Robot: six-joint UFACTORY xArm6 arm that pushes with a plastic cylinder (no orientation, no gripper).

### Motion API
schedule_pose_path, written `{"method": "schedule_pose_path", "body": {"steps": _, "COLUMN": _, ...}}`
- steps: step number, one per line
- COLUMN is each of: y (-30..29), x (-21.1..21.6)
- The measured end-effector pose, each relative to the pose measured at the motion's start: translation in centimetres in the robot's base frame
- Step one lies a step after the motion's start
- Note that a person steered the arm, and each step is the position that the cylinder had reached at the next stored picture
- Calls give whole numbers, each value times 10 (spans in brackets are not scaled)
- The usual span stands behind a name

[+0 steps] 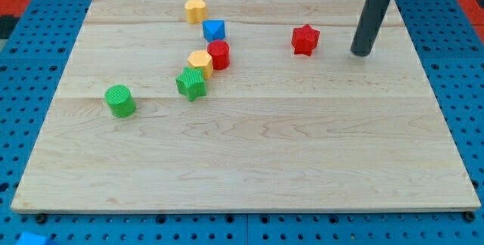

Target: Move all the blocks close to the blue triangle

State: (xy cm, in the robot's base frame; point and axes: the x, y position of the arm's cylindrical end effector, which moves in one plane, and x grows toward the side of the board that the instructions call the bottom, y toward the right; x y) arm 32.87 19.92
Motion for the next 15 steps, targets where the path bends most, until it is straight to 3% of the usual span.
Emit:
{"method": "schedule_pose_path", "body": {"steps": 2, "y": -182, "x": -3}}
{"method": "schedule_pose_path", "body": {"steps": 3, "y": -132, "x": 51}}
{"method": "schedule_pose_path", "body": {"steps": 4, "y": -154, "x": 135}}
{"method": "schedule_pose_path", "body": {"steps": 5, "y": -290, "x": 147}}
{"method": "schedule_pose_path", "body": {"steps": 7, "y": -378, "x": 152}}
{"method": "schedule_pose_path", "body": {"steps": 8, "y": -378, "x": 139}}
{"method": "schedule_pose_path", "body": {"steps": 9, "y": -445, "x": 154}}
{"method": "schedule_pose_path", "body": {"steps": 10, "y": -414, "x": 113}}
{"method": "schedule_pose_path", "body": {"steps": 11, "y": -317, "x": 83}}
{"method": "schedule_pose_path", "body": {"steps": 12, "y": -302, "x": 83}}
{"method": "schedule_pose_path", "body": {"steps": 13, "y": -316, "x": 143}}
{"method": "schedule_pose_path", "body": {"steps": 14, "y": -227, "x": 145}}
{"method": "schedule_pose_path", "body": {"steps": 15, "y": -241, "x": 110}}
